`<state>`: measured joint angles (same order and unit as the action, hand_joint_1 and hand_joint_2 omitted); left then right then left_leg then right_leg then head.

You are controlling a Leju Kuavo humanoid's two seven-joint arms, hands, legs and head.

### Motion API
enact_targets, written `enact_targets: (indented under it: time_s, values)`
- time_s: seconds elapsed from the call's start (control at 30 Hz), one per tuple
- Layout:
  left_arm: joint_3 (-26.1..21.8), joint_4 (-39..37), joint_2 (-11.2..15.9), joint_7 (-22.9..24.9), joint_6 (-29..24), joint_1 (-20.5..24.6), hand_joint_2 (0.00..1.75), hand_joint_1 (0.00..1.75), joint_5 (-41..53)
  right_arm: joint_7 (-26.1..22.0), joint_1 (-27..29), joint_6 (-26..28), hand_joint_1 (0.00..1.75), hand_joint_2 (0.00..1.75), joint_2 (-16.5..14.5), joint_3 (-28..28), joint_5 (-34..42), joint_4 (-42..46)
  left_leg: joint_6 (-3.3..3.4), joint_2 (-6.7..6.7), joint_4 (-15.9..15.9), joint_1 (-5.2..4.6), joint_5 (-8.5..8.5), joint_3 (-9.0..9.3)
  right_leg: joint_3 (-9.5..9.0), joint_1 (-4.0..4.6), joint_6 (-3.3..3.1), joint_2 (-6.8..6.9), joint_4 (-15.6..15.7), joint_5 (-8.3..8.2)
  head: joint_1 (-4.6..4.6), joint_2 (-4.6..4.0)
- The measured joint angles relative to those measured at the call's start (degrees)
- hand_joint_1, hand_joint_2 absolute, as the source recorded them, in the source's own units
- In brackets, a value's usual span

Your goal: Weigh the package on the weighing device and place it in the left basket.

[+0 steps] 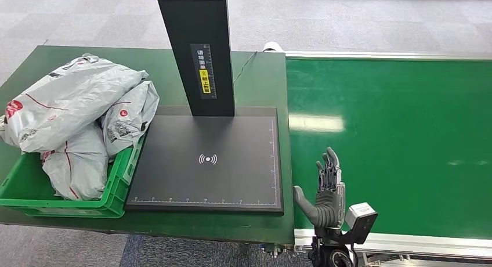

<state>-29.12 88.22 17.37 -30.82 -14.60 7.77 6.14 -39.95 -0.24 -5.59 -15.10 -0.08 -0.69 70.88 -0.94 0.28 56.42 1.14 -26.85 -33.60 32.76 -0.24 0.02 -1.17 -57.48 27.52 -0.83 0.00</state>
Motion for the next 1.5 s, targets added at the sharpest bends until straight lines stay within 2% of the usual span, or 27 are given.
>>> enact_targets:
  time_s: [0.07, 0.17, 0.3, 0.4, 0.47, 0.6, 0.77, 1.03, 1.5]
  values:
    - [-0.61, 4.65, -2.12, -3.47, -1.39, -2.80, 1.75, 0.00, -3.72, 0.00, 0.05, 0.14, 0.00, 1.75, 0.00, -0.10, -0.01, 0.03, 0.00, 0.00, 0.00, 0.00, 0.00, 0.01, -0.03, 0.00, 0.00, 0.00, 0.00, 0.00, 0.00, 0.00]
    - [-1.09, 13.35, -6.93, -8.35, -2.79, -7.24, 1.75, 0.00, -9.53, 0.00, 0.07, 0.28, 0.00, 1.75, 0.00, -0.33, -0.01, 0.03, 0.01, 0.00, 0.00, -0.02, 0.00, 0.03, -0.04, -0.03, 0.01, 0.01, 0.01, 0.00, 0.01, 0.00]
    - [0.53, 26.58, -15.12, -9.51, -2.58, -12.58, 1.75, 0.00, -9.57, 0.00, 0.07, 0.46, 0.00, 1.75, -0.03, -0.56, 0.00, 0.03, 0.08, -0.08, 0.01, -0.07, -0.05, 0.06, -0.09, -0.11, 0.10, 0.07, 0.04, 0.06, 0.00, 0.00]
    - [6.65, 34.32, -19.82, -9.53, -5.88, -16.76, 1.75, 0.00, -5.55, 0.11, 0.07, 0.74, 0.00, 1.75, -0.07, -0.68, 0.02, 0.07, 0.12, -0.16, 0.01, -0.10, -0.08, 0.10, -0.13, -0.13, 0.12, 0.09, 0.06, 0.06, 0.01, 0.00]
    - [12.84, 37.51, -21.16, -9.53, -8.87, -19.03, 1.75, 0.00, -3.39, 0.19, 0.06, 0.89, 0.00, 1.75, -0.15, -0.74, 0.02, 0.19, 0.12, -0.22, 0.01, -0.10, -0.08, 0.11, -0.19, -0.13, 0.12, 0.14, 0.06, 0.07, 0.00, 0.00]
    - [20.97, 41.08, -22.55, -9.53, -10.42, -21.47, 1.75, 0.00, -2.74, 0.23, 0.05, 0.93, 0.00, 1.75, -0.22, -0.84, 0.02, 0.37, 0.12, -0.23, 0.01, -0.08, -0.08, 0.17, -0.25, -0.11, 0.12, 0.17, 0.06, 0.07, -0.02, 0.01]
    - [25.14, 43.10, -23.46, -9.51, -10.51, -22.73, 1.75, 0.00, -2.59, 0.24, 0.04, 0.93, 0.00, 1.75, -0.25, -1.05, 0.02, 0.52, 0.12, -0.24, 0.00, -0.06, -0.07, 0.20, -0.29, -0.09, 0.12, 0.17, 0.05, 0.07, -0.01, 0.00]
    - [26.99, 44.04, -24.04, -9.51, -10.54, -23.12, 1.75, 0.00, -2.57, 0.24, 0.04, 0.93, 0.00, 1.75, -0.37, -1.15, 0.02, 0.53, 0.12, -0.24, 0.01, -0.07, -0.08, 0.21, -0.31, -0.10, 0.13, 0.17, 0.05, 0.08, -0.02, 0.00]
    - [27.41, 44.12, -24.31, -9.51, -10.54, -23.40, 1.75, 0.00, -2.57, 0.24, 0.04, 0.93, 0.00, 1.75, -0.37, -1.16, 0.02, 0.53, 0.12, -0.24, 0.00, -0.07, -0.08, 0.22, -0.33, -0.10, 0.13, 0.17, 0.05, 0.08, -0.01, 0.00]
